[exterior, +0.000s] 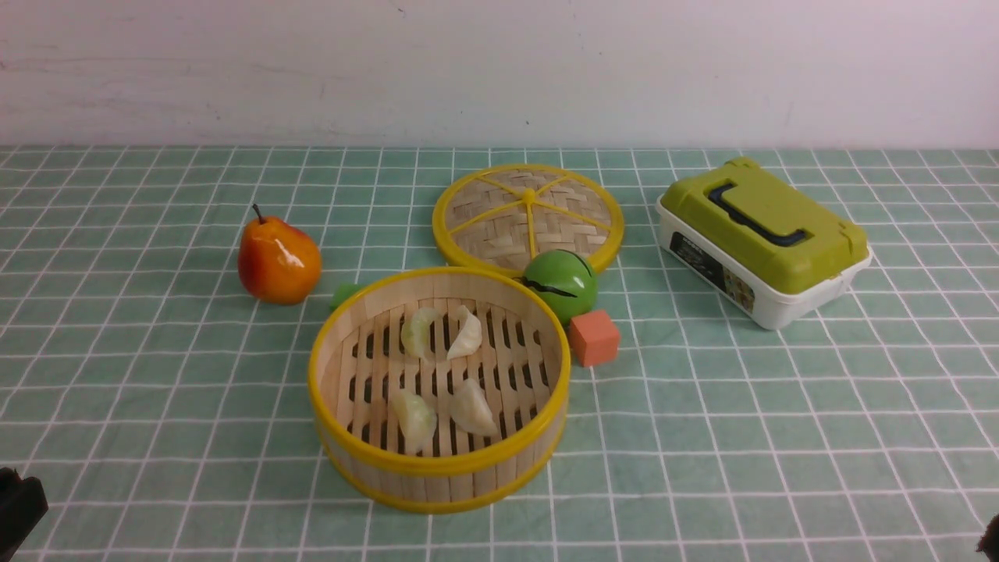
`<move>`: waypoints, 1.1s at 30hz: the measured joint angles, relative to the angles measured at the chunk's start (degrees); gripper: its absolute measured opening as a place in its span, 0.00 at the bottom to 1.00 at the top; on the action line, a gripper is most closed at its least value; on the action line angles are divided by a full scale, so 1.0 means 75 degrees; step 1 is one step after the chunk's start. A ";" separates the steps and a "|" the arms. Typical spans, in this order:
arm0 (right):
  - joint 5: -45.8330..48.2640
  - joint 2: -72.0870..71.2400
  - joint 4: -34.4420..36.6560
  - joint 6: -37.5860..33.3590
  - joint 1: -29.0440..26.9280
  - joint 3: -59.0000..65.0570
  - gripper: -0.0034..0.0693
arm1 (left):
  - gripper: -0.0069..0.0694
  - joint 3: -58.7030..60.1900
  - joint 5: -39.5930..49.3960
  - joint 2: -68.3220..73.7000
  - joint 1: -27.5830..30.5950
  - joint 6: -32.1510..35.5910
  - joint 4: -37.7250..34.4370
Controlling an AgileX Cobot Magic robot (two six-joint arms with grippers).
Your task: Put the dumplings into the steamer on the table with the blue tablecloth.
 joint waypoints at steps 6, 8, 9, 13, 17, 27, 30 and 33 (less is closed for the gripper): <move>0.0819 -0.0585 0.0275 -0.0791 -0.1940 0.0000 0.03 | 0.21 0.0000 0.0006 0.0000 0.0000 0.0000 0.0000; 0.1277 -0.0588 0.0290 -0.0791 -0.2329 0.0000 0.03 | 0.21 0.0000 0.0006 0.0000 0.0000 0.0000 -0.0007; 0.1573 -0.0588 0.0290 -0.0780 -0.2487 0.0000 0.03 | 0.21 0.0000 0.0006 0.0000 0.0000 0.0000 -0.0007; 0.2755 -0.0588 0.0290 -0.0557 -0.2769 0.0000 0.03 | 0.21 0.0000 0.0006 0.0000 0.0000 0.0000 -0.0007; 0.3214 -0.0588 0.0298 -0.0508 -0.2784 -0.0077 0.04 | 0.21 0.0000 0.0006 0.0000 0.0000 0.0000 -0.0014; 0.3253 -0.0588 0.0306 -0.0494 -0.2784 -0.0086 0.05 | 0.23 0.0000 0.0006 0.0000 0.0000 0.0000 -0.0022; 0.3253 -0.0588 0.0306 -0.0494 -0.2784 -0.0086 0.05 | 0.23 0.0000 0.0006 0.0000 0.0000 0.0000 -0.0022; 0.3253 -0.0588 0.0306 -0.0494 -0.2784 -0.0086 0.06 | 0.24 0.0000 0.0006 0.0000 0.0000 0.0000 -0.0022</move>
